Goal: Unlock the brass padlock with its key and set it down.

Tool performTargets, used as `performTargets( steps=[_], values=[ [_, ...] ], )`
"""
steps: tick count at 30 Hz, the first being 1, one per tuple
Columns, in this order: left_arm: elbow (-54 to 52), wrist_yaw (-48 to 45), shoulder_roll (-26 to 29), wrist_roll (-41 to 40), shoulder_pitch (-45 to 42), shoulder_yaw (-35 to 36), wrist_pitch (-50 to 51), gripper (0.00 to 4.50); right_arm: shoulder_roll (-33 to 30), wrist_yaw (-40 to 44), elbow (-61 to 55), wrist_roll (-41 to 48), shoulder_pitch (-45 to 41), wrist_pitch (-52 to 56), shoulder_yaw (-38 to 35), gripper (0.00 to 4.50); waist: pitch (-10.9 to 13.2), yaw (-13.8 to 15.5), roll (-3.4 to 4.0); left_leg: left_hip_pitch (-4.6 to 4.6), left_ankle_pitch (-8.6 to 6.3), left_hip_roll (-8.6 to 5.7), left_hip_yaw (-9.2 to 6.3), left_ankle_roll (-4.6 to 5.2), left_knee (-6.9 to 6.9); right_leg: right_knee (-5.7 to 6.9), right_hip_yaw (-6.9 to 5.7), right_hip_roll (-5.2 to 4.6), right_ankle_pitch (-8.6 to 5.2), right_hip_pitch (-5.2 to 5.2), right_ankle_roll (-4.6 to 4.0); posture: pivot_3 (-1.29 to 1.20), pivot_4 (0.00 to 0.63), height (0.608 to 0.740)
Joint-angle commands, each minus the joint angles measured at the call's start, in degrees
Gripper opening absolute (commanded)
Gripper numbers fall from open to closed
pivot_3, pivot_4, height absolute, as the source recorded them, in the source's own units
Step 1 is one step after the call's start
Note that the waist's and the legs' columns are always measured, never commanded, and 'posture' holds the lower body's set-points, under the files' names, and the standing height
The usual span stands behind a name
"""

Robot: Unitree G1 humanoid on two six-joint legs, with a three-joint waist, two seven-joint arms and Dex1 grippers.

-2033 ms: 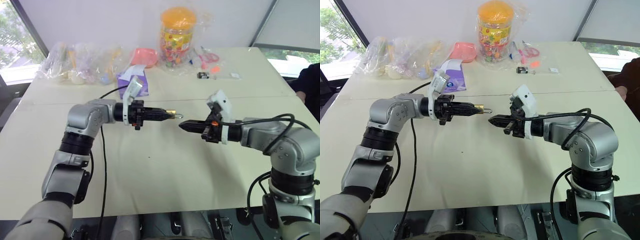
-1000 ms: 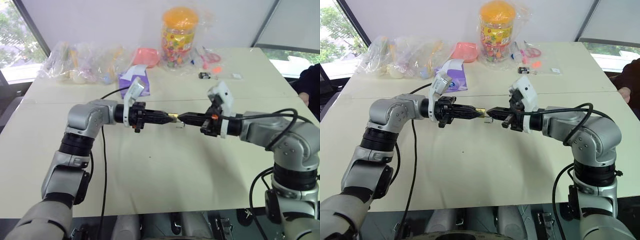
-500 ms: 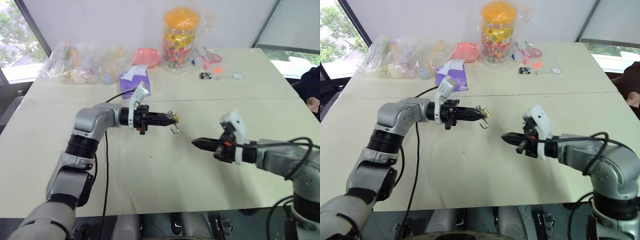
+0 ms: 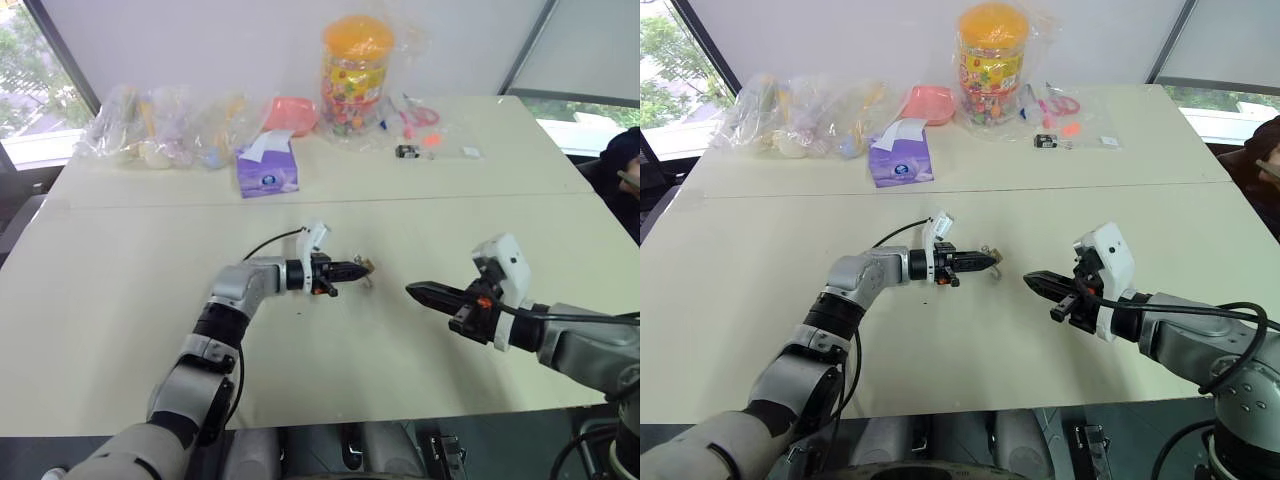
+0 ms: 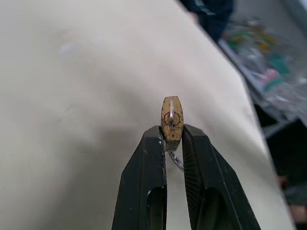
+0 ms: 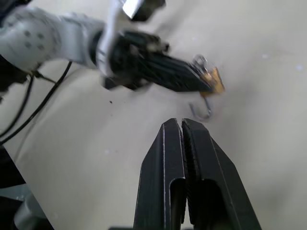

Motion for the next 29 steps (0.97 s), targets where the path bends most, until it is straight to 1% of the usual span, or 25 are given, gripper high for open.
performTargets(
  steps=[1, 4, 6, 10, 11, 12, 13, 14, 15, 19, 20, 24, 29],
  values=[
    [0.0, 5.0, 0.3, 1.9, 0.6, 1.3, 1.6, 0.00, -1.4, -2.4, -1.5, 3.6, 0.3, -2.0, -1.2, 0.11, 0.0, 0.0, -0.02, 0.02, 0.00, 0.00, 0.00, 0.00, 0.01, 0.00, 0.00, -0.01, 0.00, 0.02, 0.00, 0.00, 0.150, 0.740],
    [-0.5, 6.6, 0.9, 0.1, 0.8, 3.2, 5.6, 0.00, -2.4, -4.1, -1.2, 5.5, 0.8, -3.3, -0.6, 0.11, 0.0, -0.2, -0.04, 0.21, 0.00, 0.00, 0.00, 0.00, 0.02, -0.02, 0.00, -0.02, 0.00, 0.23, 0.00, 0.00, 0.150, 0.740],
    [-1.4, 7.0, 1.3, -0.9, 1.0, 4.3, 8.0, 1.02, -3.2, -4.9, -0.9, 6.4, 1.1, -4.2, 0.0, 0.00, 0.0, -0.3, -0.04, 0.33, 0.00, 0.02, 0.00, 0.00, 0.01, -0.02, 0.00, 0.02, -0.01, 0.32, -0.01, 0.00, 0.150, 0.740],
    [-5.3, 5.7, 3.6, -3.1, 2.3, 4.9, 12.5, 2.67, -4.9, -6.1, -0.3, 8.1, 1.7, -5.9, 1.0, 0.00, 0.0, -0.4, -0.03, 0.39, 0.00, 0.04, -0.01, 0.01, -0.02, -0.01, 0.00, 0.06, -0.01, 0.35, -0.02, 0.00, 0.150, 0.740],
    [-6.5, 5.2, 4.5, -3.8, 2.6, 5.1, 13.9, 3.17, -5.4, -6.2, -0.2, 8.5, 2.0, -6.3, 1.1, 0.00, 0.0, -0.4, -0.03, 0.41, 0.00, 0.05, 0.00, 0.00, -0.03, -0.01, 0.01, 0.07, -0.01, 0.36, -0.02, 0.00, 0.150, 0.740],
    [-8.1, 4.1, 6.0, -4.6, 3.0, 5.2, 15.4, 3.48, -6.1, -6.2, 0.0, 8.9, 2.4, -6.6, 1.1, 0.00, 0.0, -0.5, -0.03, 0.43, 0.00, 0.05, 0.00, 0.01, -0.03, -0.01, 0.01, 0.07, -0.01, 0.37, -0.02, 0.00, 0.150, 0.740],
    [-10.0, 2.5, 7.9, -5.9, 3.5, 5.1, 17.2, 3.97, -7.0, -5.9, 0.0, 9.0, 2.9, -6.8, 1.0, 0.00, 0.0, -0.5, -0.03, 0.44, 0.00, 0.06, 0.00, 0.00, -0.04, -0.01, 0.02, 0.07, -0.01, 0.37, -0.02, 0.00, 0.150, 0.740],
    [-11.6, 1.0, 9.6, -6.9, 3.9, 5.0, 18.5, 4.32, -7.8, -5.7, 0.0, 9.1, 3.4, -7.1, 1.0, 0.00, 0.0, -0.6, -0.03, 0.46, 0.00, 0.06, 0.00, 0.01, -0.05, -0.01, 0.02, 0.08, -0.01, 0.38, -0.02, 0.00, 0.150, 0.740],
    [-13.2, -0.7, 11.4, -7.9, 4.3, 4.6, 19.5, 4.45, -8.7, -5.4, 0.0, 9.3, 3.9, -7.5, 1.0, 0.00, 0.0, -0.6, -0.03, 0.50, -0.01, 0.08, 0.01, 0.01, -0.08, -0.01, 0.04, 0.10, -0.03, 0.39, -0.05, 0.00, 0.150, 0.740],
    [-20.6, -9.1, 19.4, -10.2, 6.2, 2.2, 19.1, 4.45, -13.1, -2.4, -0.2, 8.8, 6.0, -8.6, 0.4, 0.00, 0.0, -0.2, -0.02, 0.55, -0.01, 0.10, 0.02, 0.00, -0.15, 0.00, 0.05, 0.11, -0.14, 0.39, -0.24, 0.00, 0.150, 0.740],
    [-22.1, -10.4, 20.7, -10.4, 6.5, 2.0, 18.2, 4.45, -14.1, -1.6, -0.3, 8.2, 6.4, -9.0, 0.4, 0.00, 0.0, -0.1, -0.02, 0.53, -0.01, 0.10, 0.01, 0.00, -0.14, 0.00, 0.04, 0.08, -0.14, 0.38, -0.25, 0.00, 0.150, 0.740],
    [-27.3, -15.4, 27.1, -5.8, 7.8, -1.7, 8.8, 4.45, -17.4, 0.9, -0.2, 6.3, 7.9, -10.8, 0.0, 0.00, 0.0, 0.7, -0.05, 0.37, -0.01, 0.08, 0.02, 0.00, -0.08, -0.15, 0.01, -0.12, -0.17, 0.37, -0.29, 0.00, 0.150, 0.740],
    [-28.2, -17.5, 30.1, -5.2, 6.8, -1.1, 4.9, 4.45, -19.7, 3.0, 0.0, 3.8, 8.1, -12.8, 0.5, 0.00, 0.0, 1.2, -0.05, 0.17, -0.01, 0.04, 0.04, 0.00, -0.04, -0.34, 0.01, -0.22, -0.16, 0.30, -0.28, 0.00, 0.150, 0.740]
  ],
)
